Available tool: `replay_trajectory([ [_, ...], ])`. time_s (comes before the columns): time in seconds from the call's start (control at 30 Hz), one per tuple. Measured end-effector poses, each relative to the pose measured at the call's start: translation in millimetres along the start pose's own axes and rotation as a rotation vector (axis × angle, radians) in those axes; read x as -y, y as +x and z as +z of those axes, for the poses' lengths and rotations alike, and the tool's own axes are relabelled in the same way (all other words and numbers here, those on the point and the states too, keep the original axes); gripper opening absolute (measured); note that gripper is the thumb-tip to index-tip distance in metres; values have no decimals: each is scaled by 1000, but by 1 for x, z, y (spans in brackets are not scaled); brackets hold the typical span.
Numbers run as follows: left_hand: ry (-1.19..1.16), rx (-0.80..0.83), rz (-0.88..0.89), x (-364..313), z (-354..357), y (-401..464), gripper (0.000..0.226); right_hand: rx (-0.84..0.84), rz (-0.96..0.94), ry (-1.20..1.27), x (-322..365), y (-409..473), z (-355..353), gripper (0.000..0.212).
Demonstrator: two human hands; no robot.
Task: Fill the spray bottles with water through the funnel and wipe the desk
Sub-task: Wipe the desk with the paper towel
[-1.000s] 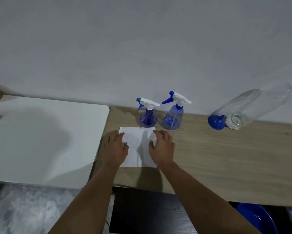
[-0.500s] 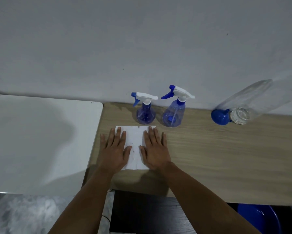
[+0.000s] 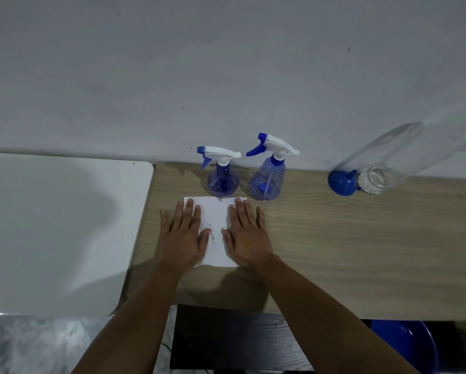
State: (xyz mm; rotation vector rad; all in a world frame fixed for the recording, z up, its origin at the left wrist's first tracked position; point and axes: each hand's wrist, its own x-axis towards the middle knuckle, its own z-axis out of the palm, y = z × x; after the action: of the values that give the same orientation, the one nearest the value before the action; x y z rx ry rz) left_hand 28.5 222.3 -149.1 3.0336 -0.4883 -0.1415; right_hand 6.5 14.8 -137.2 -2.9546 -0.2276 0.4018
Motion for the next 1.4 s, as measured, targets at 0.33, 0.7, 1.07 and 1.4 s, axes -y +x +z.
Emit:
replay_trajectory([
  [0.33, 40, 16, 19, -60, 0, -4, 72, -16, 8, -2, -40, -22, 2, 76],
  [0.7, 83, 34, 32, -175, 4, 13, 70, -10, 22, 0, -155, -63, -12, 73],
  [1.07, 80, 47, 22, -322, 7, 60, 72, 5, 45, 40, -304, -95, -37, 76],
  [1.4, 118, 43, 38, -379, 9, 81, 72, -13, 52, 62, -360, -106, -41, 74],
])
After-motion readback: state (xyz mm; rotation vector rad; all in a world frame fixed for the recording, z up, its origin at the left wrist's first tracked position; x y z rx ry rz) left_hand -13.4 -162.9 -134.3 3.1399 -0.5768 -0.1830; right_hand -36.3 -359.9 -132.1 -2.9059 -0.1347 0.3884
